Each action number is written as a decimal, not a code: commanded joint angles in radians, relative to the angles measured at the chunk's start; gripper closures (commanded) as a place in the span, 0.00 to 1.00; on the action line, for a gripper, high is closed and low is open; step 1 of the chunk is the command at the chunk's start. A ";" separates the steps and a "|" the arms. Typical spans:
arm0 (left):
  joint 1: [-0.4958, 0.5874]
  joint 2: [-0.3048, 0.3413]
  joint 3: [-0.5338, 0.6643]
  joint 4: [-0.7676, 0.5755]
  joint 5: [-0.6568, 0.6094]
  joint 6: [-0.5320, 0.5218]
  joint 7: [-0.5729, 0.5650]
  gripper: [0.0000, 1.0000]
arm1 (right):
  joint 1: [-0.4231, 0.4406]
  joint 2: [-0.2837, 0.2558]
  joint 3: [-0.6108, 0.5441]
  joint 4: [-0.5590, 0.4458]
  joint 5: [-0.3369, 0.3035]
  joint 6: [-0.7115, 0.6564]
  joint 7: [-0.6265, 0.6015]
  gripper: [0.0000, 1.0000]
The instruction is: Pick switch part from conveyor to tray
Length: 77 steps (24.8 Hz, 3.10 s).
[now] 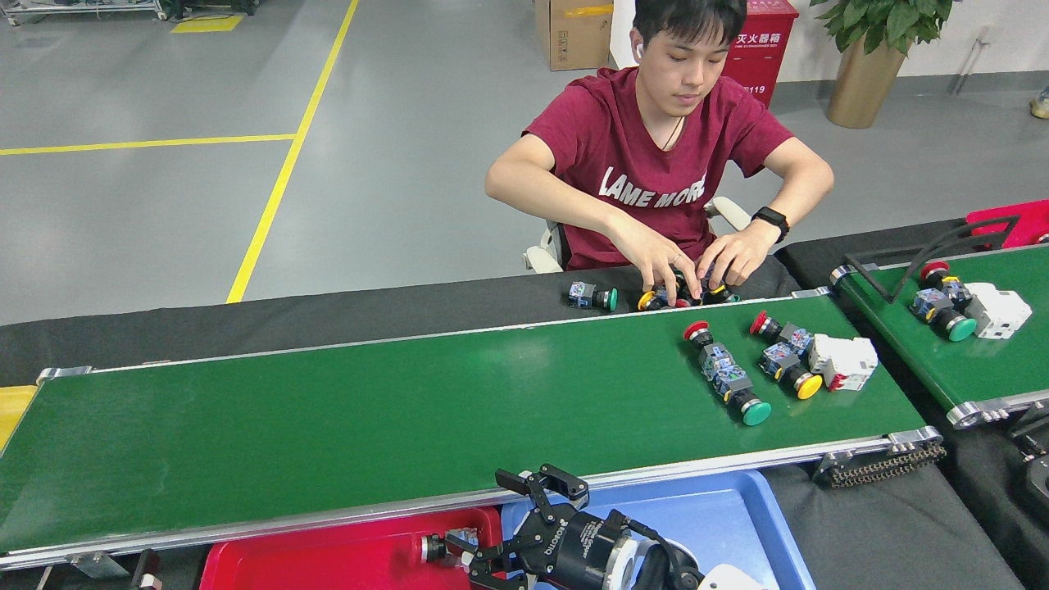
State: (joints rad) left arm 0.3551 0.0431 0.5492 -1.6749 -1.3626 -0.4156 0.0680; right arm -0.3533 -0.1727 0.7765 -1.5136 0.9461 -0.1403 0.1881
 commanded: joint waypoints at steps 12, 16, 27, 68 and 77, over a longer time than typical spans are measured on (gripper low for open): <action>0.007 0.011 0.012 -0.006 -0.001 0.005 0.004 0.00 | 0.238 -0.148 -0.563 -0.068 0.020 0.217 -0.111 0.05; 0.007 0.011 0.012 -0.006 -0.001 0.006 0.004 0.00 | 0.413 -0.195 -0.614 -0.165 0.026 0.218 -0.226 0.05; 0.002 0.011 0.006 -0.008 -0.001 0.006 0.004 0.00 | 0.553 -0.191 -0.588 -0.220 0.059 0.265 -0.298 0.05; -0.015 0.011 0.000 0.003 -0.016 0.006 0.001 0.00 | 0.131 -0.047 -0.016 -0.161 0.026 -0.219 0.018 0.68; -0.019 0.011 -0.015 -0.008 -0.018 0.006 0.001 0.00 | 0.112 -0.041 0.072 -0.161 0.026 -0.174 0.037 0.03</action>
State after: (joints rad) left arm 0.3398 0.0431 0.5375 -1.6665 -1.3785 -0.4101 0.0655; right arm -0.2223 -0.2178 0.8522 -1.6590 0.9756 -0.3180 0.2252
